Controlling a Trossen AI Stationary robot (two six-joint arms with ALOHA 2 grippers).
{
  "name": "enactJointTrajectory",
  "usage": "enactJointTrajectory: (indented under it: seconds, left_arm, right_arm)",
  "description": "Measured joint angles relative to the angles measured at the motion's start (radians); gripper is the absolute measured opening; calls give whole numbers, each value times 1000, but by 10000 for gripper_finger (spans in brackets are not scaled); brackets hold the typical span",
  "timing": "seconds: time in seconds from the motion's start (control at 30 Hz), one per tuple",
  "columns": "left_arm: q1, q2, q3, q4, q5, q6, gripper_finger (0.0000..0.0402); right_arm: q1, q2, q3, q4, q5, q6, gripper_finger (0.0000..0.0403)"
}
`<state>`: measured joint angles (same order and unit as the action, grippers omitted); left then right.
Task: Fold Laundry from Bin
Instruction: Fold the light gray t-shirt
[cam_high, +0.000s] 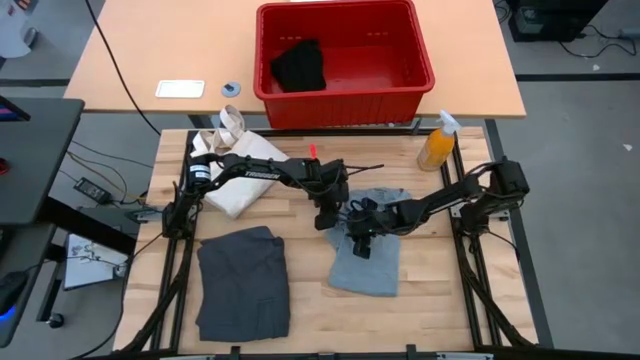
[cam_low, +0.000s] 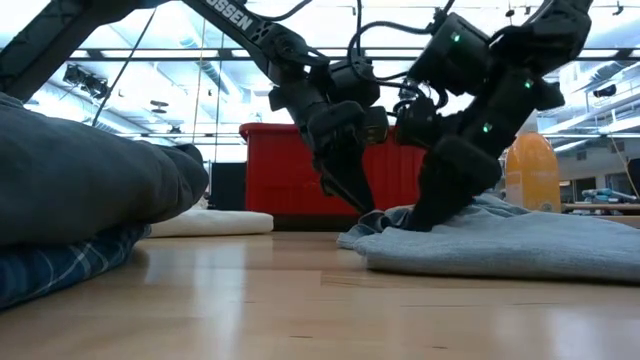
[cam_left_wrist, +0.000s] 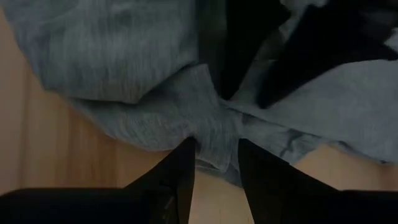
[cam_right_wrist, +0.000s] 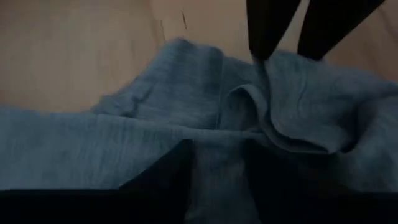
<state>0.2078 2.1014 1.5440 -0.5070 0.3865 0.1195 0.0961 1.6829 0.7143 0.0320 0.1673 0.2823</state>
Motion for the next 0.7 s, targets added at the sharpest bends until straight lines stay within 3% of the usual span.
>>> enactJointTrajectory:
  seconds: [0.2,0.7]
  left_arm:
    - [-10,0,0,0,1,-19,127]
    - [-21,0,0,108,22,-86,127]
  right_arm:
    - [-1,30,3,15,0,10,19]
    - [-3,-245,-2,-192,-71,58,14]
